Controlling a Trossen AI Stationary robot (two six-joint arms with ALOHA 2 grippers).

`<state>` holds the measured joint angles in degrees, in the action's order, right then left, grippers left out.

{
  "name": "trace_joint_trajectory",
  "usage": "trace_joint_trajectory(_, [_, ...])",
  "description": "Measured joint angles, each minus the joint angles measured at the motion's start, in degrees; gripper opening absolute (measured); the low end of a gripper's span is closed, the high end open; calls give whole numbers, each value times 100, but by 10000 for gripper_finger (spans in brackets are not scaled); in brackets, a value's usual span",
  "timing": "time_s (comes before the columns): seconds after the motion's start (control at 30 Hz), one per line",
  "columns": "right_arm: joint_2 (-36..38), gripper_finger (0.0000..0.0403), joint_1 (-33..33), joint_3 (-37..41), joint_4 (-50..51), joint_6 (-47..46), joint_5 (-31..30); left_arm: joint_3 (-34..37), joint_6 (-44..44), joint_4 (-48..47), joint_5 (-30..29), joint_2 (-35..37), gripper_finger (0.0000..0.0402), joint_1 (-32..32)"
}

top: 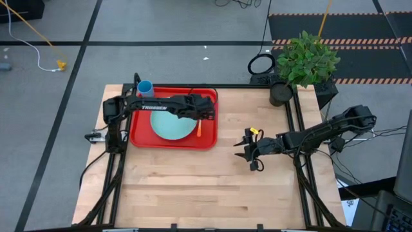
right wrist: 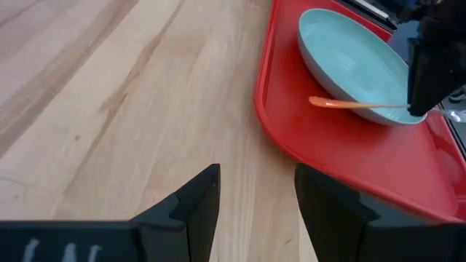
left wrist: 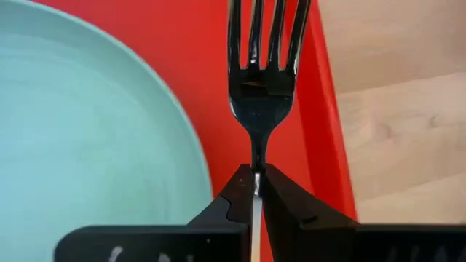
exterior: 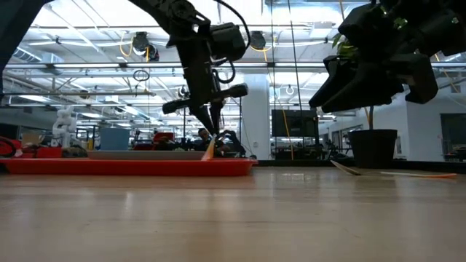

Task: Pick and place plate/cup/fork/spoon on tray
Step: Put the orange fork on the red serving tray to the right of the blue plate, then put the orange spoon on the red serving tray to the right of the orange fork

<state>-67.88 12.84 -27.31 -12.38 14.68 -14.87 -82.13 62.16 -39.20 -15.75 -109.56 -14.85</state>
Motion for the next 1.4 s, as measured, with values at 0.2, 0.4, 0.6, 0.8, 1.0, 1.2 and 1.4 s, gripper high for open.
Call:
trace_joint_trajectory(0.2, [-2,169,-8,0,-21,179,-2,-4,58,2,234,-113,18,-99])
trace_joint_trajectory(0.4, [-2,169,-42,0,-52,151,-2,2,116,254,259,-437,18,20])
trace_joint_trajectory(0.6, [-3,169,-42,0,-20,107,-2,1,115,161,49,-528,19,65])
trace_joint_trajectory(0.8, [-2,169,-42,0,-12,106,-2,7,8,134,-275,-587,25,63])
trace_joint_trajectory(1.0, [-2,169,-42,0,-22,122,-2,4,80,254,-529,-664,53,63])
trace_joint_trajectory(1.2, [-2,169,-42,0,-22,194,-2,2,144,345,-551,-793,78,64])
trace_joint_trajectory(1.4, [-2,169,-48,0,-68,210,-2,7,-57,664,-704,-729,81,63])
